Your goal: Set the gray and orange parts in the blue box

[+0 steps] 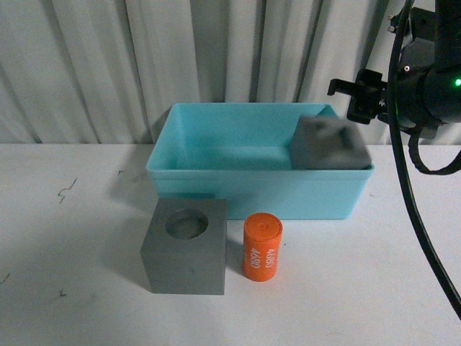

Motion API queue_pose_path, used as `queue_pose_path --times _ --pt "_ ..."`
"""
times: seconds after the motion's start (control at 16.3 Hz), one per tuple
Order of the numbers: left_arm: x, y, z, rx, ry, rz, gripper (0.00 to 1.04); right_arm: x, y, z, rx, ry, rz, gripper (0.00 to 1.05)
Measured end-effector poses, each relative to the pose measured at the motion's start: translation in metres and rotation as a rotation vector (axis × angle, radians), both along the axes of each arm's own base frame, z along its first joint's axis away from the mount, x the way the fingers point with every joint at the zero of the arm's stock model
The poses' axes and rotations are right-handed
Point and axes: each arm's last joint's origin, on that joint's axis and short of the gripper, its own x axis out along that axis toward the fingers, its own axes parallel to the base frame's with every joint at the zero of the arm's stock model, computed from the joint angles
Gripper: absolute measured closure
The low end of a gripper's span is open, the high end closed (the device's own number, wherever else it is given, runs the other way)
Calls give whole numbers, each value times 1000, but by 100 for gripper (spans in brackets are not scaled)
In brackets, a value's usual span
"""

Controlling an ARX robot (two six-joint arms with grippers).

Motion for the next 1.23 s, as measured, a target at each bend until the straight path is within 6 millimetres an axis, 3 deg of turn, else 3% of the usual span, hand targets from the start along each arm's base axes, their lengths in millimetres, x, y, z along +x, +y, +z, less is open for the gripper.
queue_pose_path --times 0.06,0.18,0.31,0.37,0.43,0.49,0.55,0.61,0.74,1.1,1.23 --pt "0 0 0 0 0 0 7 -7 -4 9 3 -21 -16 45" --pt "0 0 0 0 0 0 7 -33 -24 59 56 -136 -56 21" --pt "0 0 0 0 0 0 7 -90 -56 125 81 -320 -94 5" --pt "0 0 0 0 0 0 7 -123 -67 138 78 -356 -107 7" --pt "0 0 0 0 0 0 7 -159 -74 133 74 -323 -116 6" --pt "0 0 0 0 0 0 7 -191 -77 112 59 -236 -150 7" --pt "0 0 0 0 0 0 7 -238 -67 70 51 -51 -172 7" --pt "0 0 0 0 0 0 7 -283 -52 38 69 4 -100 8" --pt "0 0 0 0 0 -1 7 -282 -54 41 62 -171 -92 15" --pt "0 0 0 0 1 1 7 -290 -59 35 -42 -392 -52 32" --pt "0 0 0 0 0 1 7 -293 -62 28 -139 -452 -27 46"
